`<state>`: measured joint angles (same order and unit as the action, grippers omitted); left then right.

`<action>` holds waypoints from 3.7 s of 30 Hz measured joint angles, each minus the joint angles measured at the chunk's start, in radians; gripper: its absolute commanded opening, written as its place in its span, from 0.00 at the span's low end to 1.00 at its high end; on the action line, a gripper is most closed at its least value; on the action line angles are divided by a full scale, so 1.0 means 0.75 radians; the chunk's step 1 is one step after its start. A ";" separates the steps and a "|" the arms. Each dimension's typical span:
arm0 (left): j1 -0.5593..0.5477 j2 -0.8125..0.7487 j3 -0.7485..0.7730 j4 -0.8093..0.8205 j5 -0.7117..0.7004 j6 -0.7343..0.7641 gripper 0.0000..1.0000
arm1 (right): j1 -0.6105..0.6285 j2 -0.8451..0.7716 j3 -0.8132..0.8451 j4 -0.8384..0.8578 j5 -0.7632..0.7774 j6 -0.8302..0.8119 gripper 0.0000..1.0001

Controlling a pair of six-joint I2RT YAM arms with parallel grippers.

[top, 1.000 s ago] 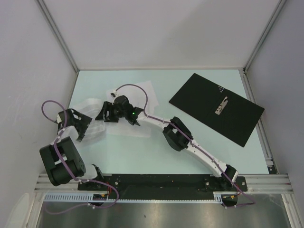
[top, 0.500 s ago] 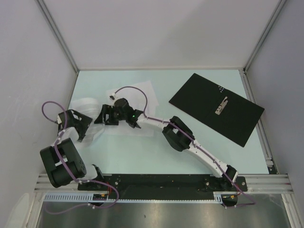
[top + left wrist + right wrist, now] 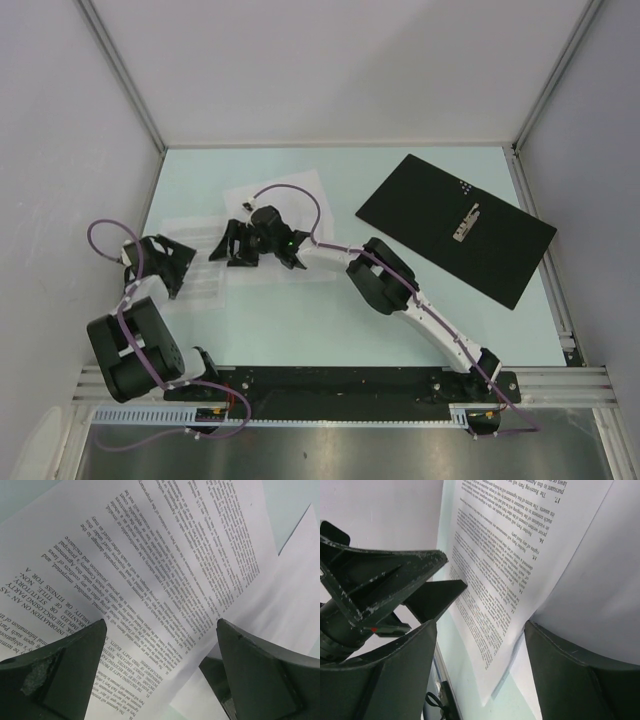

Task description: Put the files into the folder

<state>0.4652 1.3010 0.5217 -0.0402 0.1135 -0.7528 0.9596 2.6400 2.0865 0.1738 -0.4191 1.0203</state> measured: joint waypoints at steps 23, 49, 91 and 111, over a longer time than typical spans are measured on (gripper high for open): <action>-0.004 -0.091 -0.046 -0.084 0.075 0.001 1.00 | -0.017 0.032 0.024 0.026 -0.013 0.015 0.81; -0.004 -0.089 -0.065 -0.028 0.104 0.004 1.00 | 0.106 -0.105 -0.087 -0.258 -0.086 -0.036 0.63; -0.931 -0.552 0.430 -0.272 -0.292 0.422 0.98 | -0.159 -1.119 -0.879 -1.425 0.344 -2.014 0.00; -0.972 -0.079 0.411 -0.203 0.609 0.543 0.93 | -0.299 -1.450 -1.256 -1.381 0.637 -2.373 0.00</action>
<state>-0.2638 1.2415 0.8303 -0.1928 0.5705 -0.3454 0.7357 1.5528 1.1442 -0.8623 0.0589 -0.7597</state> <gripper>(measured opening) 0.921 0.007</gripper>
